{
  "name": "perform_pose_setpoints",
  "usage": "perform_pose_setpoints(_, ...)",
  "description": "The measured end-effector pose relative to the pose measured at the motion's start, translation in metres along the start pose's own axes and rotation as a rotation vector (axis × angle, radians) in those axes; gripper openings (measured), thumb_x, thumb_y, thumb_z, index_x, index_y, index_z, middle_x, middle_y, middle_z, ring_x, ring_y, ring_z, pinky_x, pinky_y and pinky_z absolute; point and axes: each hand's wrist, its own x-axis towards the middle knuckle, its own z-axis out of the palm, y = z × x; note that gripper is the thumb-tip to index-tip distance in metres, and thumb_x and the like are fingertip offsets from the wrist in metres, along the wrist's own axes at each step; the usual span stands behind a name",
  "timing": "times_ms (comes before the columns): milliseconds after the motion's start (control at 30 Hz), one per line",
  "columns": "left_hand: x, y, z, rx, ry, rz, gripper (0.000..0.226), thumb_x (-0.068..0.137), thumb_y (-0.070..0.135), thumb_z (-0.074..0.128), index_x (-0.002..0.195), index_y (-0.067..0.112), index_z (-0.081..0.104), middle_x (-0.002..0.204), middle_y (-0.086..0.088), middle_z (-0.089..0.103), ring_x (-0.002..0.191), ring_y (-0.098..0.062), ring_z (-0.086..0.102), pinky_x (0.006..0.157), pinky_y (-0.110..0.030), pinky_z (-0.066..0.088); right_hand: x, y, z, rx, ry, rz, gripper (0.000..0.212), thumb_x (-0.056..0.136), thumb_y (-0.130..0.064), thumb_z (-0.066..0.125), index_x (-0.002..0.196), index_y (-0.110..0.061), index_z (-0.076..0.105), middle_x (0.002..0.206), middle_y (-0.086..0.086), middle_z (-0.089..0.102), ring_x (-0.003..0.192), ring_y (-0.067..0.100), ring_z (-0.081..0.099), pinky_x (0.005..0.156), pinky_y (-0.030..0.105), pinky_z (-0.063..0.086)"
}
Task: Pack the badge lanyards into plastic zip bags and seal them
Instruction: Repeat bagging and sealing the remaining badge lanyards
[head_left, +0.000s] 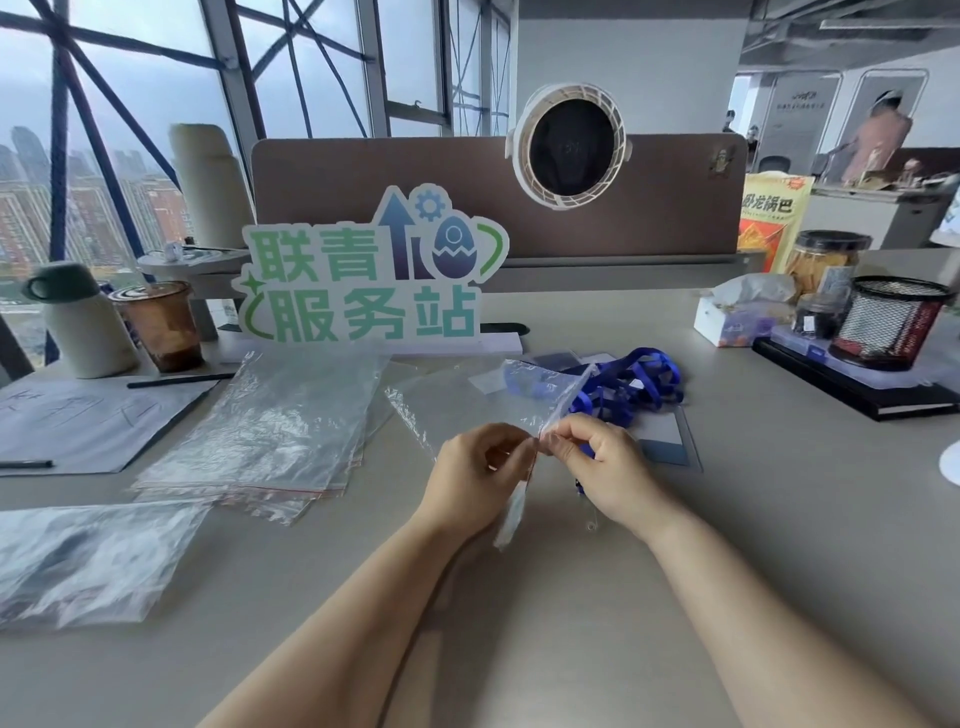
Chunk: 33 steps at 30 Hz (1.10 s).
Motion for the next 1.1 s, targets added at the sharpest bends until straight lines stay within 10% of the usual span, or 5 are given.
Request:
perform_pose_setpoints(733,0.000,0.003,-0.003,0.022,-0.015,0.012,0.015,0.084,0.013,0.067,0.077,0.027,0.069,0.071,0.014,0.068,0.064,0.003,0.061,0.065,-0.012,0.047,0.000,-0.002,0.002,-0.120,0.010,-0.026,0.033,0.083,-0.051,0.054,0.073,-0.020,0.063,0.065,-0.007,0.063,0.072,0.013,0.056,0.083,0.045,0.047)
perform_pose_setpoints(1100,0.008,-0.005,-0.014,0.331,0.247,0.073,0.010,0.080,0.011,0.060,0.075,0.014,0.069,0.070,-0.002,0.067,0.062,-0.023,0.061,0.058,-0.025,0.045,-0.001,-0.005,0.001,-0.326,0.089,-0.107,0.019,0.085,-0.025,0.062,0.070,-0.012,0.062,0.067,-0.004,0.063,0.067,0.017,0.052,0.080,0.036,0.041)
